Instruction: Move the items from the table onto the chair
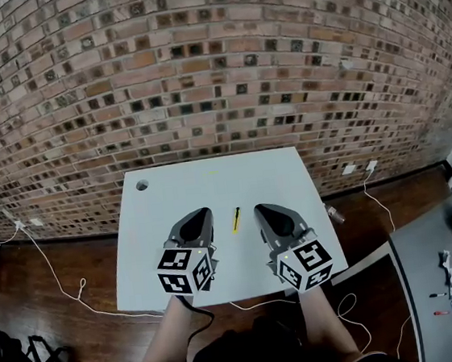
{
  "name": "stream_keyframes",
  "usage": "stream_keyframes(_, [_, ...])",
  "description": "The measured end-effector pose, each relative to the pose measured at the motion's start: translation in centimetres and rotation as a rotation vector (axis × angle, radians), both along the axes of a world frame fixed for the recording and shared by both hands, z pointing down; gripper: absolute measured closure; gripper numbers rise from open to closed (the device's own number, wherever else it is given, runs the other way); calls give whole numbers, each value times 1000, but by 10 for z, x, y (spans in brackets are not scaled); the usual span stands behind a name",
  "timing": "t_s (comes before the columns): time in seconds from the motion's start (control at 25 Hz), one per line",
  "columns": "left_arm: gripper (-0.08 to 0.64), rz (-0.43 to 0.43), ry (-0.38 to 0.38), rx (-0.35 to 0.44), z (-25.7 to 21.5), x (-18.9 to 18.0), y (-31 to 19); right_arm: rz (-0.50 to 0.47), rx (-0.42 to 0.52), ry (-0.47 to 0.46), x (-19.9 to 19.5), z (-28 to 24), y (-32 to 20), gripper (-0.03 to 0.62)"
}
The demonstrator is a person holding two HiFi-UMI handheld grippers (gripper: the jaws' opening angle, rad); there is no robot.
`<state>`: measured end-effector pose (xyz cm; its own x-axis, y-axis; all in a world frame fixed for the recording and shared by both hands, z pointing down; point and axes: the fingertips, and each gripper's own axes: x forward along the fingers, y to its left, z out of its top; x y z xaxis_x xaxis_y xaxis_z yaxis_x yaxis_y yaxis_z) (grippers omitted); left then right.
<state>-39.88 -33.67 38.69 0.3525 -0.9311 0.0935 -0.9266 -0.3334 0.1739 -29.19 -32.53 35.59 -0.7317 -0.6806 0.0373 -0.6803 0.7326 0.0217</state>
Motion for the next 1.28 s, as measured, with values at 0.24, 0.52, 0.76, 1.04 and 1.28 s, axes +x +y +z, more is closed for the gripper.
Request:
stream_keyframes(0.24, [549,-6,2,-16,11,7,-19,21,-18,14,13,6,-13,591])
stream_keyframes(0.52, [543,-14,-27,-75,41,15,-52,40,-59,31,28,19,-31,591])
stream_keyframes(0.76, [432,50,-74,-274,115,38,-89,61,-110,46,45,38,-42,591])
stream_keyframes(1.04, [359,98,-139,-516,201,67,-118,133,-164,61,85,55,-50,591])
stream_keyframes(1.28, [360,53,-228,-630,251,68,-133,190,-195,69,119,66,-51,591])
